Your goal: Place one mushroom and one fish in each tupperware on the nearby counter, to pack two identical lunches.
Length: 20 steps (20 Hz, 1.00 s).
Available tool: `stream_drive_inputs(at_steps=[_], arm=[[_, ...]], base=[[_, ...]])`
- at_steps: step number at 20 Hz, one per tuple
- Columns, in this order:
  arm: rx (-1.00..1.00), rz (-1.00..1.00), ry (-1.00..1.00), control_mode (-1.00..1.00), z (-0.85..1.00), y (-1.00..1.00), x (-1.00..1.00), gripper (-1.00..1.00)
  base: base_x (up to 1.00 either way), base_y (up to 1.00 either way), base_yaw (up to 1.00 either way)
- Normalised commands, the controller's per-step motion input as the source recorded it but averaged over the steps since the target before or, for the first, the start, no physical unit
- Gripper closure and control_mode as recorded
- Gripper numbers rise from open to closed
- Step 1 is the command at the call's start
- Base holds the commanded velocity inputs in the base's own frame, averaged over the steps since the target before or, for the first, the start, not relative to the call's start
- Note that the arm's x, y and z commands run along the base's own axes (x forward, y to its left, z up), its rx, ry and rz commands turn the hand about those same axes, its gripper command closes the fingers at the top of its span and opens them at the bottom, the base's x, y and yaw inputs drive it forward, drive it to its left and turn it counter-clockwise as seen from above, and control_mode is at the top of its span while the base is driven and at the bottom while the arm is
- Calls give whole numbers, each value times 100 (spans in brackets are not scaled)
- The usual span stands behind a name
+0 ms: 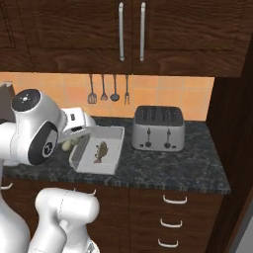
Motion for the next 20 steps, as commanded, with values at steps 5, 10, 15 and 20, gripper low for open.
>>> stream_drive_inputs(at_steps=[5,10,15,20], arm=[[0,3,3,-100,-87,68,64,100],[0,15,16,-100,-46,72,99,100],[0,10,32,-100,-16,-3,100,100],[0,7,13,-100,-44,-2,77,100]], base=[[0,0,0],[0,0,0],[0,0,0],[0,0,0]])
